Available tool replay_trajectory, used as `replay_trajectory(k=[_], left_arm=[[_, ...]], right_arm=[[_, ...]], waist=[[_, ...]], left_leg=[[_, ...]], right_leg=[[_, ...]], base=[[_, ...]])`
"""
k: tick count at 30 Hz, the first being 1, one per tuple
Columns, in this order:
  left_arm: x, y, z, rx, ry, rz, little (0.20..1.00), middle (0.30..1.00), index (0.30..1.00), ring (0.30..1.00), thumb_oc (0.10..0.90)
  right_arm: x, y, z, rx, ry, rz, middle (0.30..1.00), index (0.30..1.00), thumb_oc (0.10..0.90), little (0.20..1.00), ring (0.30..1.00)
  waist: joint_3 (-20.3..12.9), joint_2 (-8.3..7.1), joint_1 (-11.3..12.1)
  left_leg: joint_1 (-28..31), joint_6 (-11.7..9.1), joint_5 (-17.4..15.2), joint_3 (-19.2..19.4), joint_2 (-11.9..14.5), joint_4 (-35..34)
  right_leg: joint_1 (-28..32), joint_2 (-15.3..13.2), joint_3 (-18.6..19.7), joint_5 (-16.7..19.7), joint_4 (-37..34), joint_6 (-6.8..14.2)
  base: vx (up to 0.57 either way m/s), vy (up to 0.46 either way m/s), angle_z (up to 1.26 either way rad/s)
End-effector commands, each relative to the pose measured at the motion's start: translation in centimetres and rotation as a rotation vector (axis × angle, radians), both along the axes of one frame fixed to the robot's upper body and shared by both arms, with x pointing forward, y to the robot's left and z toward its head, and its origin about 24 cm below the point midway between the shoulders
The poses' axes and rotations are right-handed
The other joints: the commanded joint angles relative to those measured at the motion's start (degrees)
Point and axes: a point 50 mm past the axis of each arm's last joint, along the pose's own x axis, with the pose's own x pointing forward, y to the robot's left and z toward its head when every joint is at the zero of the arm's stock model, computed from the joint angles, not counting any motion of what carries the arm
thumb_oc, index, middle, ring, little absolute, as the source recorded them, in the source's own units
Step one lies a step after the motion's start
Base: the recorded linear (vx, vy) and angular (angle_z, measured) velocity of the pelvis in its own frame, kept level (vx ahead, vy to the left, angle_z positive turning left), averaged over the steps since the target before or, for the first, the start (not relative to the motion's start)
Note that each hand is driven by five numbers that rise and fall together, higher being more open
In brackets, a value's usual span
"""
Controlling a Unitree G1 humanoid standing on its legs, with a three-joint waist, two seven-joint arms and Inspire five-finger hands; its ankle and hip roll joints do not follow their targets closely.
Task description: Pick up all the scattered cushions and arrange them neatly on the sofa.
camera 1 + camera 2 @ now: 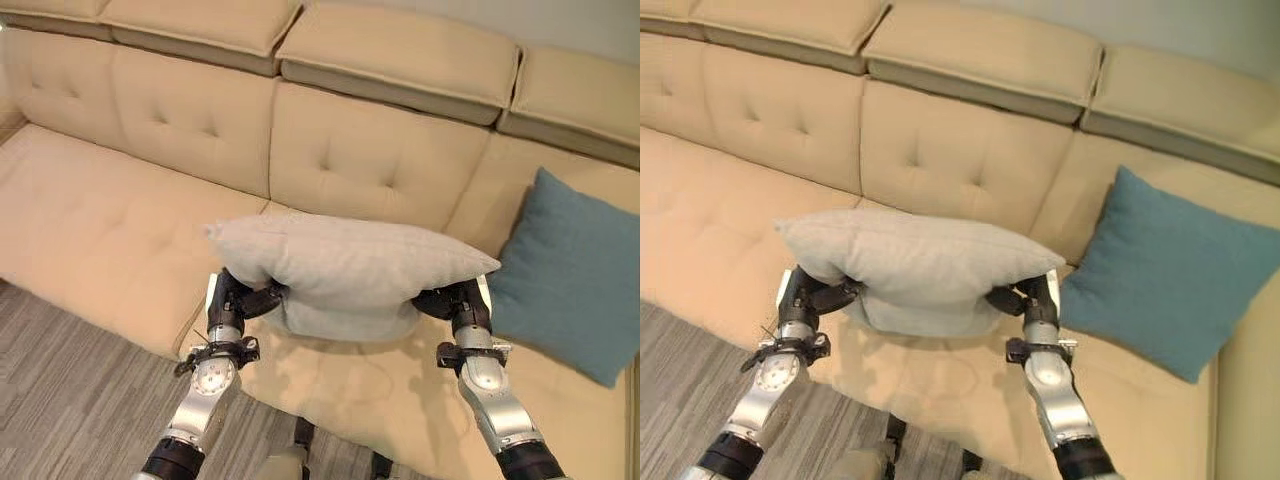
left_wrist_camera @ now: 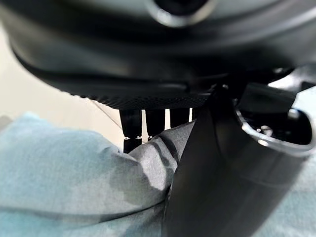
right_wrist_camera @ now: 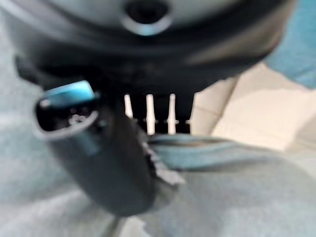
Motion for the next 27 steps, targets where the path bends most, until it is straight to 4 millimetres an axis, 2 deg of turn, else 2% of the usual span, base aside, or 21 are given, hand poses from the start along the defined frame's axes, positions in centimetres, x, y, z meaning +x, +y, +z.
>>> replay_trajectory(k=[1,4,6,8,11,12,13,14,16,17,18,19,20,22,23,24,25,27], left_arm=[[1.6,-4.0,7.8,-0.080,-0.409,-0.212,0.300,0.300,0.300,0.300,0.400],[1.3,-4.5,7.3,-0.104,-0.387,-0.236,0.300,0.300,0.300,0.300,0.400],[1.1,-4.6,7.2,-0.107,-0.382,-0.252,0.300,0.300,0.300,0.300,0.400],[1.1,-4.5,7.5,-0.085,-0.394,-0.265,0.300,0.300,0.300,0.300,0.400],[0.7,-3.7,7.8,-0.066,-0.411,-0.256,0.300,0.300,0.300,0.300,0.400],[0.6,-3.6,7.7,-0.065,-0.408,-0.259,0.300,0.300,0.300,0.300,0.400],[0.6,-3.6,7.7,-0.065,-0.408,-0.259,0.300,0.300,0.300,0.300,0.400],[0.2,-3.7,7.3,-0.069,-0.390,-0.272,0.300,0.300,0.300,0.300,0.400],[0.2,-3.7,7.1,-0.071,-0.381,-0.267,0.300,0.300,0.300,0.300,0.400],[0.2,-3.8,7.1,-0.076,-0.383,-0.270,0.300,0.300,0.300,0.300,0.400],[0.3,-4.0,7.2,-0.079,-0.389,-0.282,0.300,0.300,0.300,0.300,0.400],[0.4,-4.9,7.0,-0.085,-0.380,-0.312,0.300,0.300,0.300,0.300,0.400],[0.5,-5.1,7.1,-0.106,-0.384,-0.315,0.300,0.300,0.300,0.300,0.400],[0.5,-5.5,7.2,-0.114,-0.390,-0.329,0.300,0.300,0.300,0.300,0.400],[0.5,-5.5,7.3,-0.128,-0.391,-0.322,0.300,0.300,0.300,0.300,0.400],[0.6,-5.5,7.4,-0.135,-0.393,-0.319,0.300,0.300,0.300,0.300,0.400],[0.5,-5.5,7.4,-0.137,-0.395,-0.316,0.300,0.300,0.300,0.300,0.400],[0.6,-5.4,7.8,-0.116,-0.405,-0.315,0.300,0.300,0.300,0.300,0.400]], right_arm=[[0.7,4.0,5.6,0.024,-0.298,0.217,0.300,0.300,0.400,0.300,0.300],[0.3,3.6,5.1,0.013,-0.280,0.201,0.300,0.300,0.400,0.300,0.300],[-0.1,3.3,4.8,0.013,-0.266,0.195,0.300,0.300,0.400,0.300,0.300],[-0.2,4.0,4.6,0.030,-0.262,0.217,0.300,0.300,0.400,0.300,0.300],[-0.2,4.8,4.9,0.056,-0.272,0.256,0.300,0.300,0.400,0.300,0.300],[-0.2,5.1,4.8,0.073,-0.269,0.274,0.300,0.300,0.400,0.300,0.300],[-0.2,5.1,4.8,0.073,-0.269,0.274,0.300,0.300,0.400,0.300,0.300],[-0.2,5.2,4.6,0.070,-0.256,0.297,0.300,0.300,0.400,0.300,0.300],[-0.2,5.1,4.7,0.066,-0.265,0.298,0.300,0.300,0.400,0.300,0.300],[-0.3,5.0,4.6,0.055,-0.261,0.292,0.300,0.300,0.400,0.300,0.300],[-0.3,4.8,4.7,0.051,-0.262,0.284,0.300,0.300,0.400,0.300,0.300],[-0.9,3.9,4.2,0.045,-0.251,0.242,0.300,0.300,0.400,0.300,0.300],[-1.0,3.5,4.4,0.045,-0.261,0.229,0.300,0.300,0.400,0.300,0.300],[-1.0,3.1,4.4,0.042,-0.263,0.213,0.300,0.300,0.400,0.300,0.300],[-1.0,3.1,4.4,0.045,-0.262,0.212,0.300,0.300,0.400,0.300,0.300],[-1.0,2.9,4.4,0.041,-0.258,0.207,0.300,0.300,0.400,0.300,0.300],[-1.0,2.9,4.4,0.038,-0.254,0.205,0.300,0.300,0.400,0.300,0.300],[-1.0,2.7,4.5,0.037,-0.257,0.196,0.300,0.300,0.400,0.300,0.300]], waist=[[-4.8,-2.57,-0.7],[-6.3,-1.80,-1.2],[-7.1,-1.67,-2.3],[-7.0,-1.29,-2.4],[-6.8,-1.00,-1.7],[-6.7,-1.15,-1.5],[-6.7,-1.15,-1.5],[-6.6,-1.13,-2.1],[-6.4,-1.50,-2.3],[-6.0,-1.50,-2.7],[-6.1,-1.80,-2.7],[-5.8,-2.11,-3.4],[-6.2,-2.35,-3.4],[-5.5,-2.65,-3.8],[-5.2,-2.66,-3.6],[-5.4,-2.81,-3.9],[-5.8,-2.95,-3.8],[-6.8,-2.83,-3.6]], left_leg=[[-2.4,-2.9,-9.1,1.7,5.5,5.7],[-0.1,-2.7,-9.4,0.5,6.2,2.4],[0.4,-2.5,-9.5,1.2,5.1,2.9],[2.7,-0.3,-11.2,3.3,3.5,2.8],[4.9,0.8,-11.9,5.9,3.0,1.8],[5.5,1.2,-11.9,6.6,2.8,1.4],[5.5,1.2,-11.9,6.6,2.8,1.4],[6.9,2.3,-11.5,6.6,1.1,0.2],[8.1,2.6,-11.7,6.4,-0.6,-0.5],[8.5,2.6,-12.0,5.7,-1.1,-0.3],[8.4,2.5,-12.3,5.2,-1.7,0.3],[8.1,1.4,-12.8,3.8,-2.6,2.6],[7.5,0.5,-13.0,3.8,-3.1,4.1],[4.0,-1.7,-12.9,4.0,-3.1,12.0],[1.9,-2.3,-12.5,4.1,-2.3,16.3],[1.1,-2.0,-13.4,4.5,-0.8,15.9],[1.0,-1.6,-14.0,5.3,1.3,14.1],[1.1,-1.3,-12.2,4.6,3.7,8.5]], right_leg=[[-0.2,0.1,3.1,-3.7,4.4,2.4],[0.2,-0.8,3.2,-3.6,4.1,3.2],[-0.1,-2.9,3.0,-2.7,5.4,4.0],[-2.0,-6.1,3.8,-1.3,9.5,5.2],[-4.6,-8.1,2.6,1.3,13.5,5.5],[-5.3,-6.8,2.6,0.4,14.5,5.0],[-5.3,-6.8,2.6,0.4,14.6,5.0],[-8.1,1.1,5.4,-2.7,15.2,3.2],[-9.8,5.5,5.4,-2.8,13.1,1.6],[-10.6,6.6,5.3,-2.9,12.5,1.2],[-8.9,6.4,4.9,-3.0,10.3,0.8],[-7.0,7.7,7.7,-3.8,9.3,-0.8],[-6.5,7.0,6.8,-3.1,8.4,-0.7],[-5.1,5.8,5.8,-2.9,8.1,-1.0],[-4.1,5.3,5.8,-3.0,7.8,-1.2],[-3.9,4.8,5.9,-3.3,7.7,-0.9],[-3.4,4.3,6.0,-3.7,7.4,-0.6],[-2.8,4.0,6.0,-4.0,6.8,0.0]], base=[[0.09,0.145,-0.09],[0.12,0.227,-0.22],[0.11,0.286,-0.02],[0.07,0.459,-0.17],[0.03,0.306,-0.81],[0.03,0.171,-0.77],[0.10,0.296,-0.43],[0.11,0.256,-0.22],[0.12,0.220,-0.24],[0.10,0.091,0.00],[0.14,0.050,0.30],[0.15,0.026,0.19],[0.13,0.018,0.51],[0.03,0.031,1.28],[0.01,0.078,1.16],[0.05,0.117,0.47],[0.10,0.120,0.22],[0.13,0.130,0.13]])
